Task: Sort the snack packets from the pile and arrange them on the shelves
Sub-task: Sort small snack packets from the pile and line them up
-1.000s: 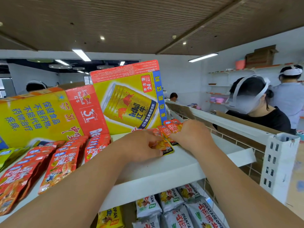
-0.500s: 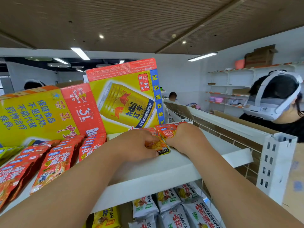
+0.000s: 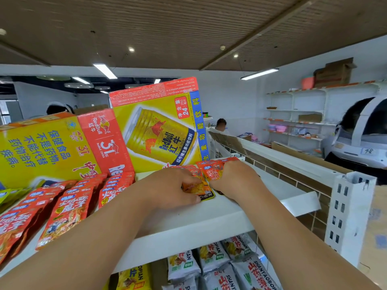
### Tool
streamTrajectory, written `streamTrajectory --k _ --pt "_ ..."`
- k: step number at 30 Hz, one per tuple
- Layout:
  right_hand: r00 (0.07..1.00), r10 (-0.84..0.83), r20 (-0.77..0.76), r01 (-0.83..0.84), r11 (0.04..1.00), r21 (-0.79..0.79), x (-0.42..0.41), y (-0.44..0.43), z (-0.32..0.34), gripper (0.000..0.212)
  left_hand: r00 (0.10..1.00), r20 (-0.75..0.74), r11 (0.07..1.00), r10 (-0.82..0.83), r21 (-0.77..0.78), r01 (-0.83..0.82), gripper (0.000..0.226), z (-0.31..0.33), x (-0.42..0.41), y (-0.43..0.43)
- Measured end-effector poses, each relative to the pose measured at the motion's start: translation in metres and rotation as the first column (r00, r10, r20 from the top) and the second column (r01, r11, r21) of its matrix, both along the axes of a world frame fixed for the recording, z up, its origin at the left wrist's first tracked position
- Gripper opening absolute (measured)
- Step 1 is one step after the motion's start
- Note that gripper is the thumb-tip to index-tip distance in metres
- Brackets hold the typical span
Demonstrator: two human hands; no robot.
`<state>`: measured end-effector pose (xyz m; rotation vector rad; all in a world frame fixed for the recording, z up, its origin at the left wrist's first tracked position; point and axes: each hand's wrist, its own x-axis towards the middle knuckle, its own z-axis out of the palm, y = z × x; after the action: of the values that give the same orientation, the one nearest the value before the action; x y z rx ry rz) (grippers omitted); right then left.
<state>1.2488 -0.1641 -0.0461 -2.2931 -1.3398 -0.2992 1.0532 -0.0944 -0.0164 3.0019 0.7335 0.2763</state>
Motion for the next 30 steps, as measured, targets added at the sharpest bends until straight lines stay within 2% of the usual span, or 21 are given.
streamTrajectory --k 5,15,23,30 --pt "1.000 -0.002 -0.005 0.001 0.999 -0.048 -0.0014 -0.0030 0.0038 0.046 1.000 -0.002 1.000 0.002 -0.006 -0.002 0.056 0.0001 -0.0001 0.0004" --pt "1.000 0.013 0.004 -0.013 1.000 0.000 -0.0022 -0.0007 0.0001 0.053 1.000 0.010 1.000 0.019 -0.023 -0.019 0.058 -0.0026 -0.0003 0.0028" --pt "0.999 0.011 -0.038 -0.013 0.999 -0.038 -0.0012 -0.0019 0.0008 0.039 1.000 -0.001 0.999 0.024 -0.027 -0.024 0.058 -0.0022 0.0002 0.0032" --pt "0.999 0.011 -0.047 -0.013 0.999 -0.047 -0.0021 -0.0023 0.0016 0.041 0.999 -0.011 0.999 0.040 -0.030 -0.041 0.057 -0.0012 -0.0009 0.0010"
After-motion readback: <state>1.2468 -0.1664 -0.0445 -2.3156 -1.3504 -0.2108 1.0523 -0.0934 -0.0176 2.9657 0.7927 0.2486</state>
